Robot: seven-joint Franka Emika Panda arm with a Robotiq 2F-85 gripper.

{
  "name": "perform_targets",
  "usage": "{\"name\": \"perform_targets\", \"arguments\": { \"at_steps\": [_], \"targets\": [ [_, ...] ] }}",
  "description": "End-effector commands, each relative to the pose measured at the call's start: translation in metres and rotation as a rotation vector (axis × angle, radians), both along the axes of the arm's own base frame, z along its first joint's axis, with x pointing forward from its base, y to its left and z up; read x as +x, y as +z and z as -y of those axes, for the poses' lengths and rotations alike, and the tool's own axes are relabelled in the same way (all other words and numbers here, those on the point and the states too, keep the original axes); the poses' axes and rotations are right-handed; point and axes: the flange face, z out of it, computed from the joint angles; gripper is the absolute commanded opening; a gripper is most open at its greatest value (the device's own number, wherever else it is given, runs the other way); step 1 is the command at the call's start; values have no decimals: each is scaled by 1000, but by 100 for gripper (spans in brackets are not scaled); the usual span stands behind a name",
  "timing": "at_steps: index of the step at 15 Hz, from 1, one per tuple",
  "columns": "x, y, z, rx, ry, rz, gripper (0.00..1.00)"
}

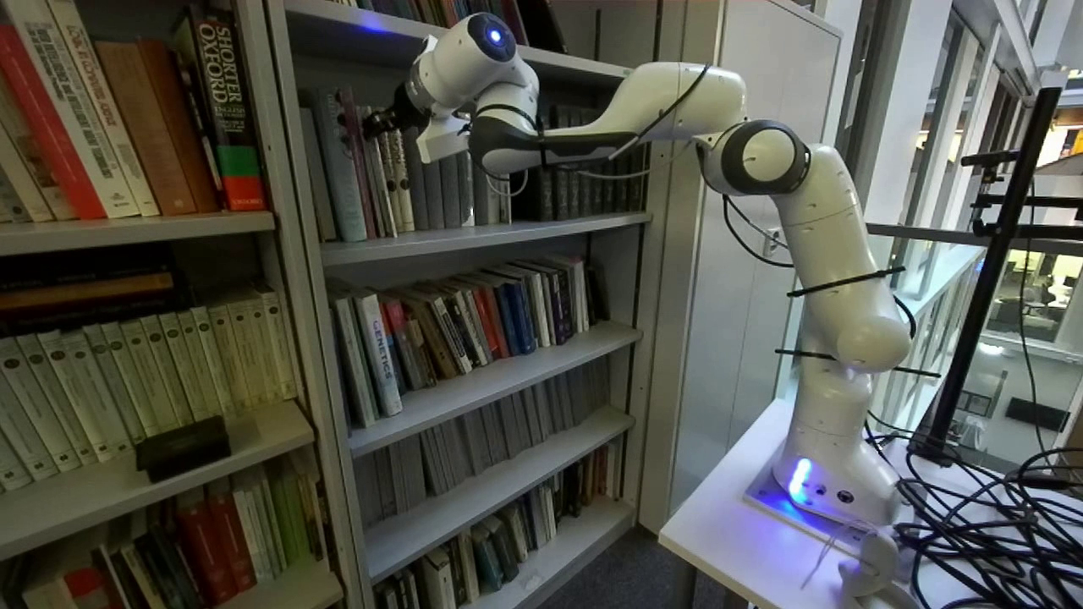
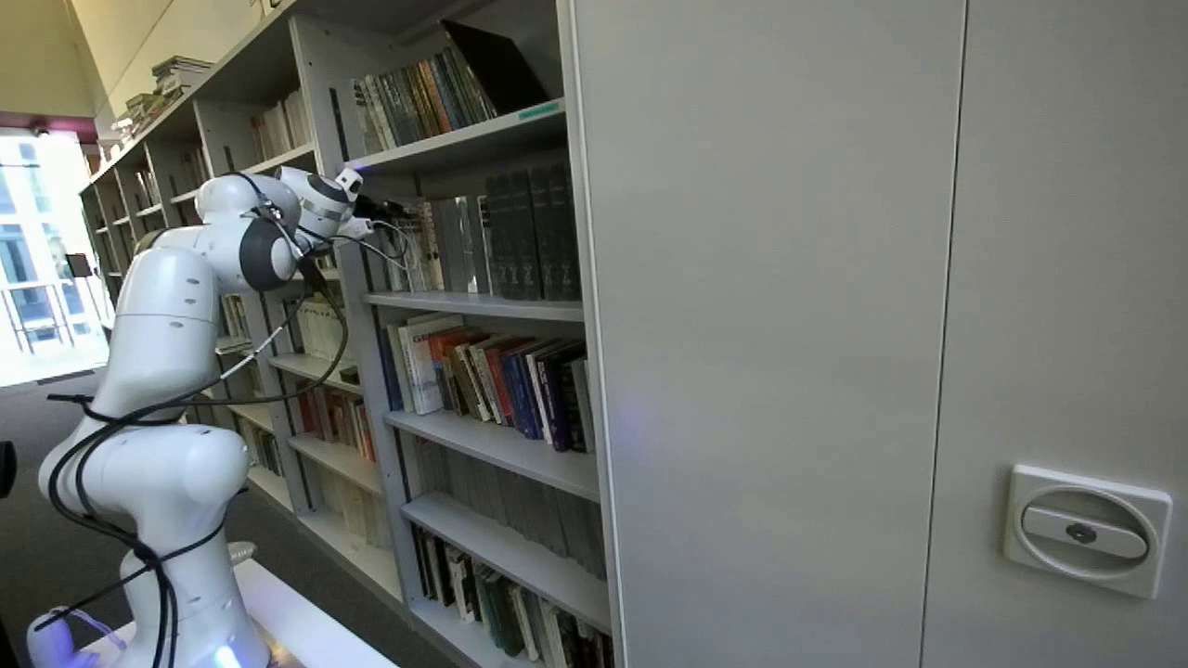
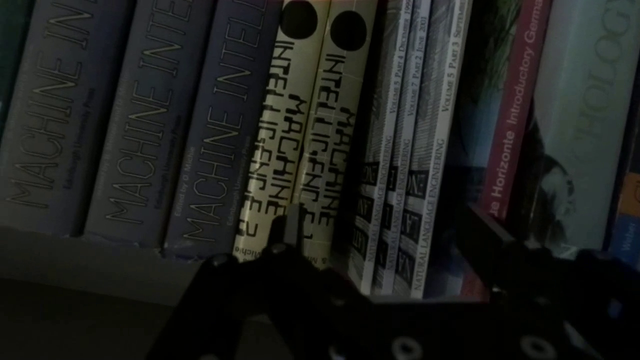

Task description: Pick up two small books from the compartment of the book shelf and move them to the right.

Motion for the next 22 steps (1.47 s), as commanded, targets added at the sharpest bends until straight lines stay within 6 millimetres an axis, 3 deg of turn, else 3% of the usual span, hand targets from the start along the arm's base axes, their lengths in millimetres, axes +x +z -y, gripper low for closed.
{"name": "perform_targets", "arguments": {
  "at_steps": [1, 6, 8, 13, 18, 22],
  "targets": [
    [6, 11, 10, -19, 5, 21, 52],
    [7, 10, 13, -15, 1, 19, 11],
    [7, 10, 14, -13, -1, 19, 1],
    [3, 9, 13, -9, 1, 11, 1],
    [-26, 5, 11, 40, 57, -78, 2],
    [-48, 10, 27, 34, 32, -95, 2]
  ]
}}
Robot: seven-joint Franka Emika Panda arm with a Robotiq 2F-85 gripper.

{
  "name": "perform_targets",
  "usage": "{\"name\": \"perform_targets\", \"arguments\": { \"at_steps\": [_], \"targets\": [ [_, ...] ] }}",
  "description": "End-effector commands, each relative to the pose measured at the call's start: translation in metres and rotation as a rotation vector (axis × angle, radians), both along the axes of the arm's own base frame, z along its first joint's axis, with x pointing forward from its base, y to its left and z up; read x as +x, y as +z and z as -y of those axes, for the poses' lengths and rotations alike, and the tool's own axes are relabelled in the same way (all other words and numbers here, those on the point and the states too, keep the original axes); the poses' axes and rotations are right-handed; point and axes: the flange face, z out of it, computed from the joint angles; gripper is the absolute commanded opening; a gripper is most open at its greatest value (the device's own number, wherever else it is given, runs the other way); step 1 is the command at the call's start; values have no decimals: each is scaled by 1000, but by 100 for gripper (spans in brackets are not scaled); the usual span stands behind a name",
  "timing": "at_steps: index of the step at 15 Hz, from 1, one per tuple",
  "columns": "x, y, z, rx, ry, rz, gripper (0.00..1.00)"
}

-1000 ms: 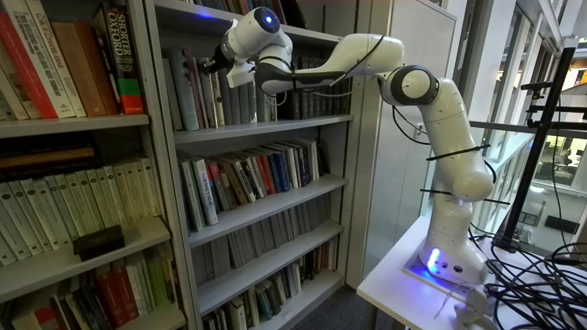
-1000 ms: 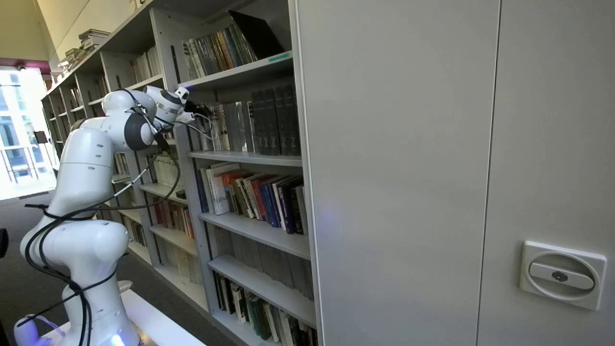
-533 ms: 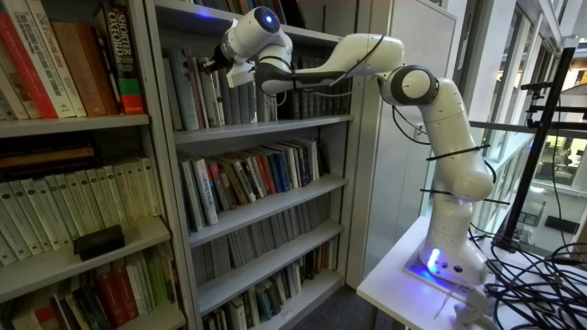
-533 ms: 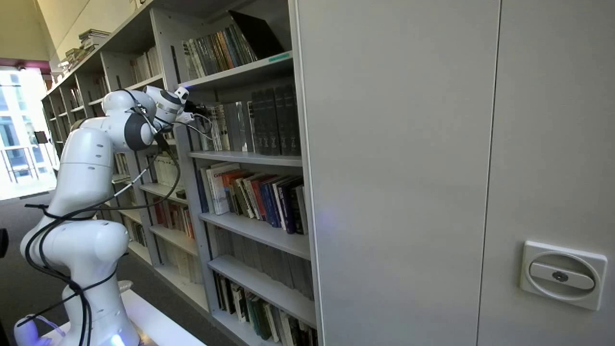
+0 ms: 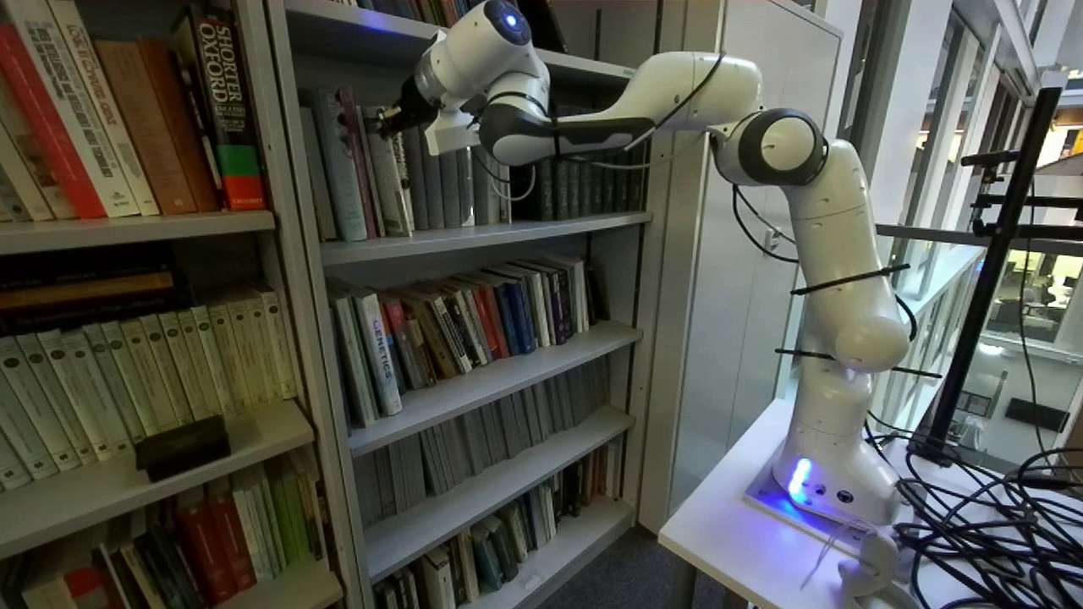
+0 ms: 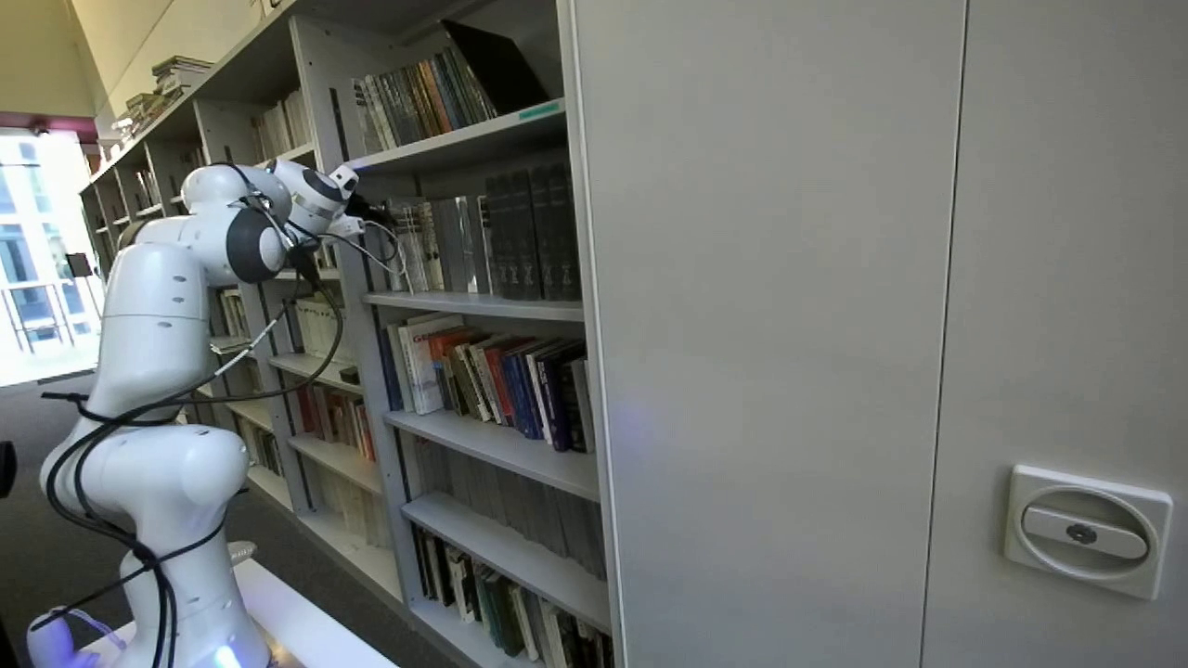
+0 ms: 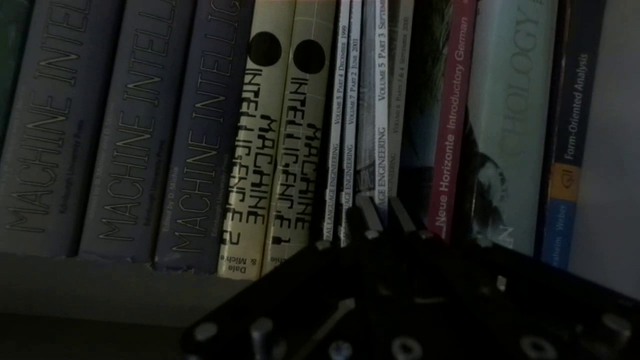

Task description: Pick up two small books from the compartment of the book shelf and move them to the right.

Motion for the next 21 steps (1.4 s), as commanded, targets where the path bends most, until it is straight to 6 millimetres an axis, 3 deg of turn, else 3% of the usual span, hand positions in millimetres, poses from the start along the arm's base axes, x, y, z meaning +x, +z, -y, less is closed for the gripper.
{"name": "perform_targets", "arguments": {
  "at_steps": [1, 5, 11, 21],
  "targets": [
    [-32, 5, 28, -38, -25, -22, 2],
    [-57, 9, 46, -57, -58, -16, 2],
    [-94, -2, 57, -40, -108, 4, 2],
    [-160, -19, 59, -33, -401, 190, 2]
  ]
}}
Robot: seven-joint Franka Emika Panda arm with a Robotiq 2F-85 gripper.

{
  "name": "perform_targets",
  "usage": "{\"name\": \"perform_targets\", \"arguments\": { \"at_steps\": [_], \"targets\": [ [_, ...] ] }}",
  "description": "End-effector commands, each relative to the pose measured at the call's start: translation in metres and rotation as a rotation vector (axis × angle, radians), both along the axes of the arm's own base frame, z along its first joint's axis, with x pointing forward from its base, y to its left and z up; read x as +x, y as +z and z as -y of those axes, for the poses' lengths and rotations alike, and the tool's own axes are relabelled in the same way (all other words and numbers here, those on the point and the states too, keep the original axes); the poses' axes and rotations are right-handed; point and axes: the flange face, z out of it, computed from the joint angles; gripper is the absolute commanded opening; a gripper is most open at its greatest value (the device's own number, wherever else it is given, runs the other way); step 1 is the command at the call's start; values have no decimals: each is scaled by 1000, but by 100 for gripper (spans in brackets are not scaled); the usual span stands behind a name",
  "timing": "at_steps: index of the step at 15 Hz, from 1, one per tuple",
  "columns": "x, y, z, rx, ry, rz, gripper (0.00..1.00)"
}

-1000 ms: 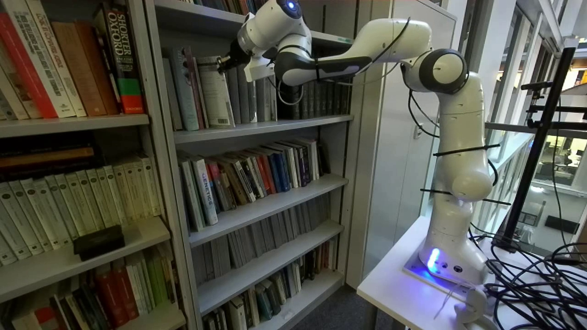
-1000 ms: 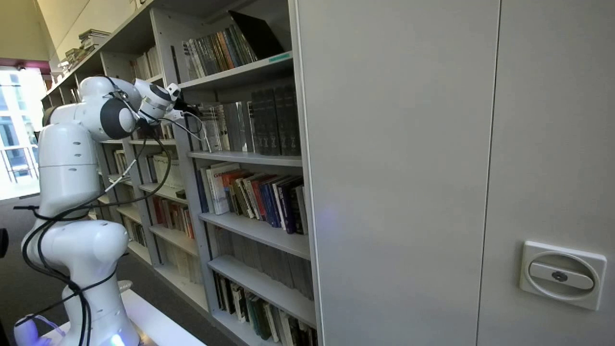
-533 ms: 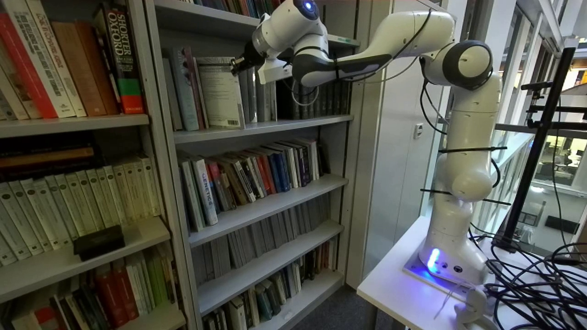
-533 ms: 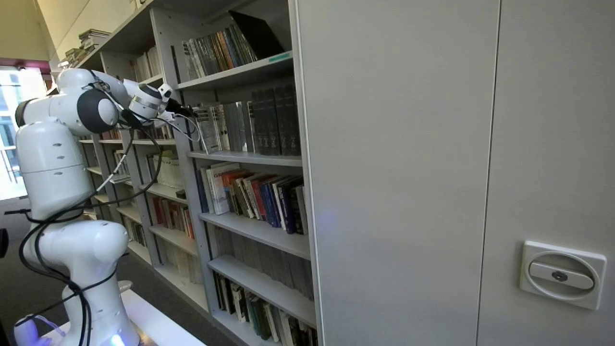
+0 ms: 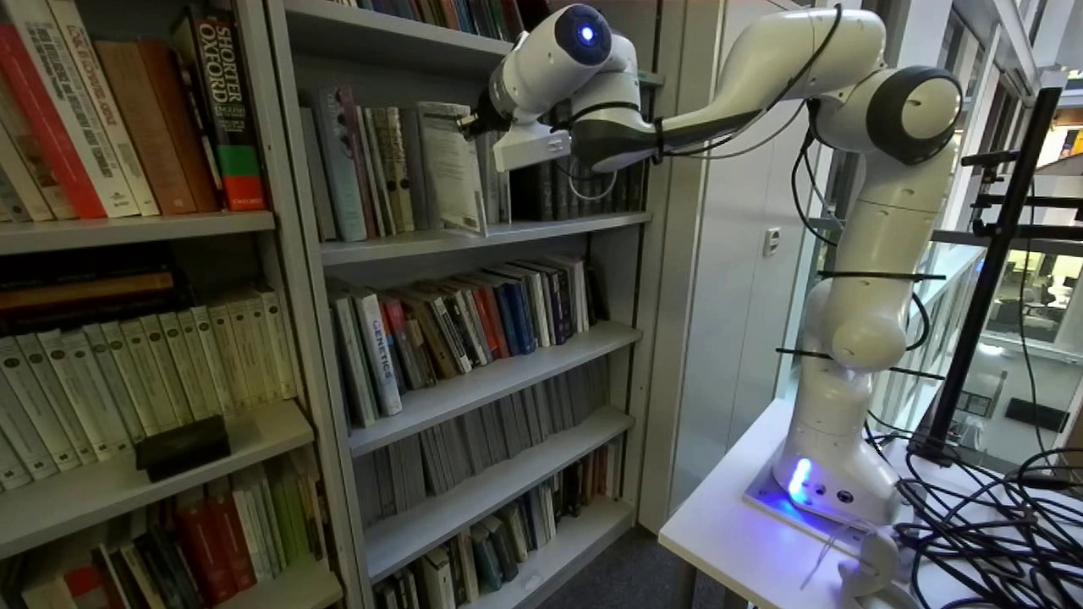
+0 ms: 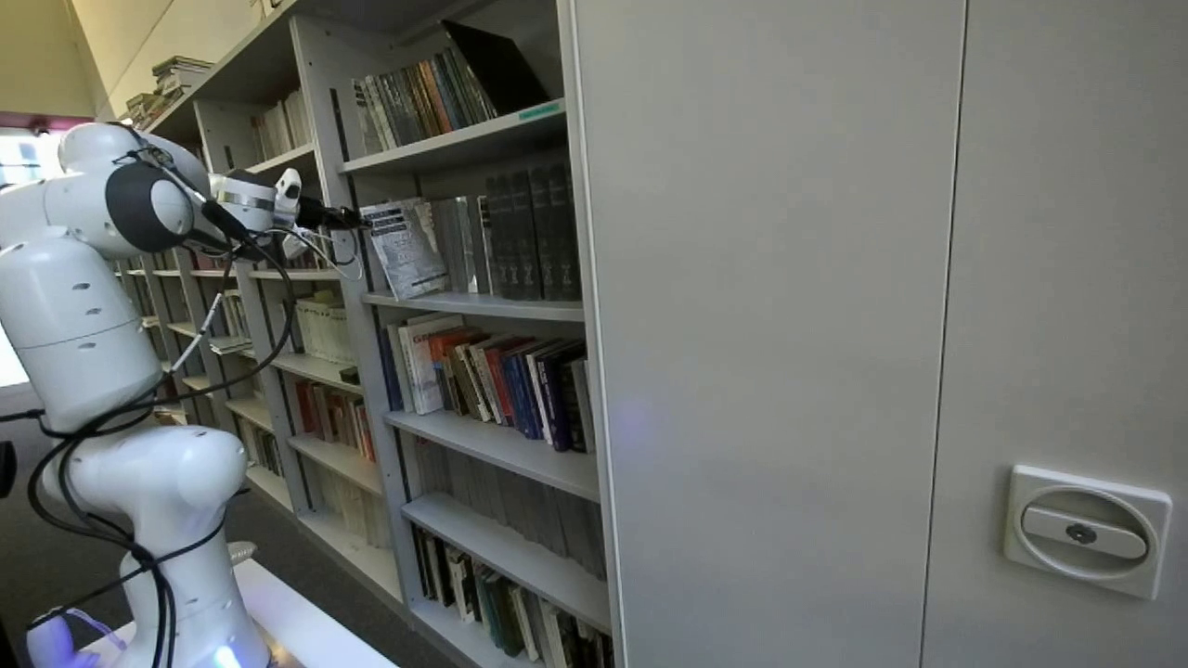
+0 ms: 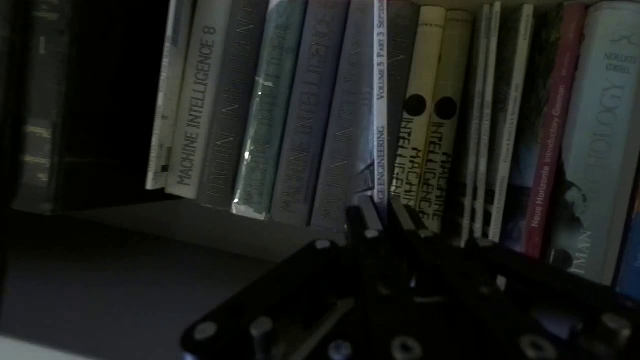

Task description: Pick up two small books from the compartment of the book shelf and move them to the right.

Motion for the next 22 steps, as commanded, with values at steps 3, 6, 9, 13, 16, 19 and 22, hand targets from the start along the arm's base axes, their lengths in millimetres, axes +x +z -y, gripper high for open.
{"name": "perform_targets", "arguments": {
  "at_steps": [3, 6, 9, 13, 16, 19, 22],
  "targets": [
    [-38, -3, 18, -47, -186, 100, 2],
    [-51, -6, 23, -89, -289, 121, 2],
    [-44, -4, 34, -127, -408, 130, 2],
    [-21, -2, 52, -159, -504, 123, 2],
    [2, -4, 63, -174, -526, 114, 2],
    [27, -8, 72, -213, -554, 103, 2],
    [50, -7, 79, -219, -566, 93, 2]
  ]
}}
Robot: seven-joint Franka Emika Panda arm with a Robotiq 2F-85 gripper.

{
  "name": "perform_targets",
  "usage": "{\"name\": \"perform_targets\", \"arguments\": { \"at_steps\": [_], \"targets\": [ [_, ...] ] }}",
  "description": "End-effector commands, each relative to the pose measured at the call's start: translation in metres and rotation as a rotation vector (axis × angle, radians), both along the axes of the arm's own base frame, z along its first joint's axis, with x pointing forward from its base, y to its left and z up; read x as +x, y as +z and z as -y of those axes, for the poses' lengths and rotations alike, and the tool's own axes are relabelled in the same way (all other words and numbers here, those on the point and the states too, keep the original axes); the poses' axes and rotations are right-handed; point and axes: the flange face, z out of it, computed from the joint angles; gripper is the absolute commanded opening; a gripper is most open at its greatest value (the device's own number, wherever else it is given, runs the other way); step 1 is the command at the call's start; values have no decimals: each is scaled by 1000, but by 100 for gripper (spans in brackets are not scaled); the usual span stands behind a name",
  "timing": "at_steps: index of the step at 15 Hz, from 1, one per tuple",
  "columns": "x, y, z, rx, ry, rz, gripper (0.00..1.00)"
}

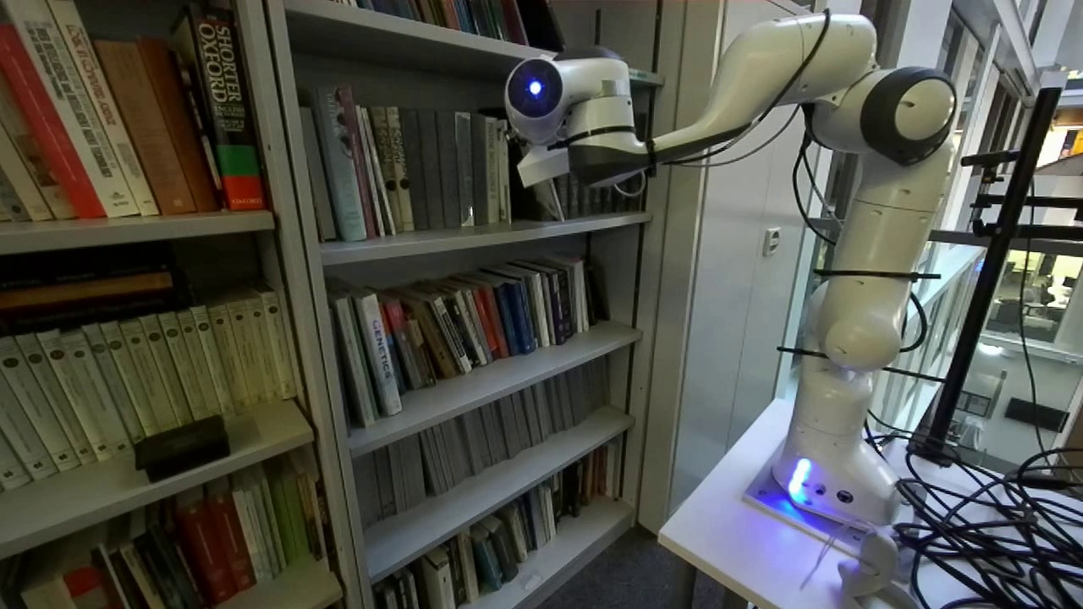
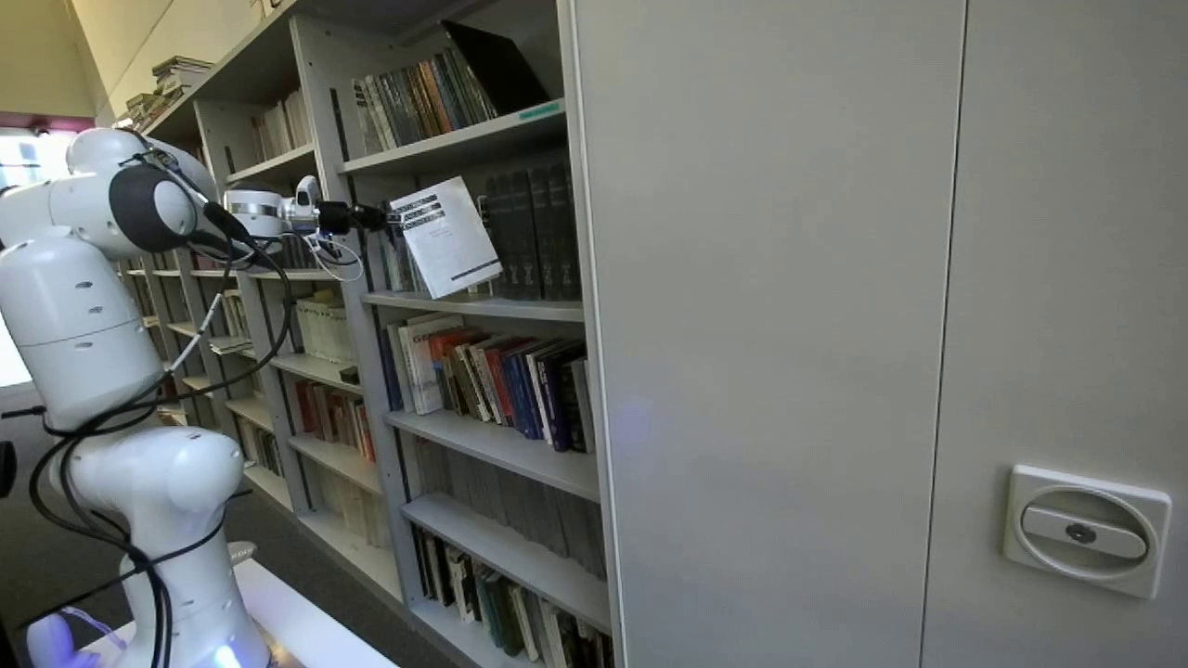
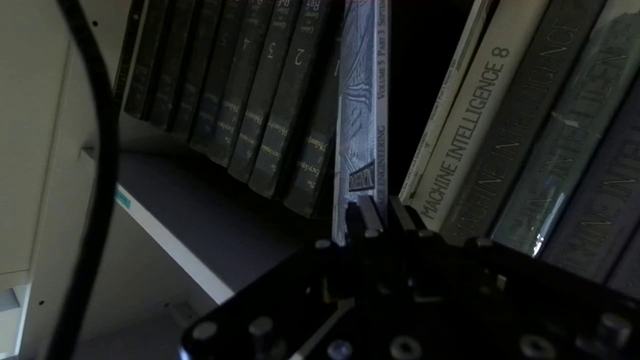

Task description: Pick up two small books from the compartment of the book shelf and move them to the right.

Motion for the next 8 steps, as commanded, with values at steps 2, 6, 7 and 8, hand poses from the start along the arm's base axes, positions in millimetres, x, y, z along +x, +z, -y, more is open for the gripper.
{"name": "perform_targets", "arguments": {
  "at_steps": [2, 6, 7, 8],
  "targets": [
    [35, 20, 6, -45, -24, 1, 2],
    [57, 29, 5, -44, -17, -16, 2],
    [61, 31, 4, -42, -14, -19, 2],
    [65, 33, 3, -36, -10, -18, 2]
  ]
}}
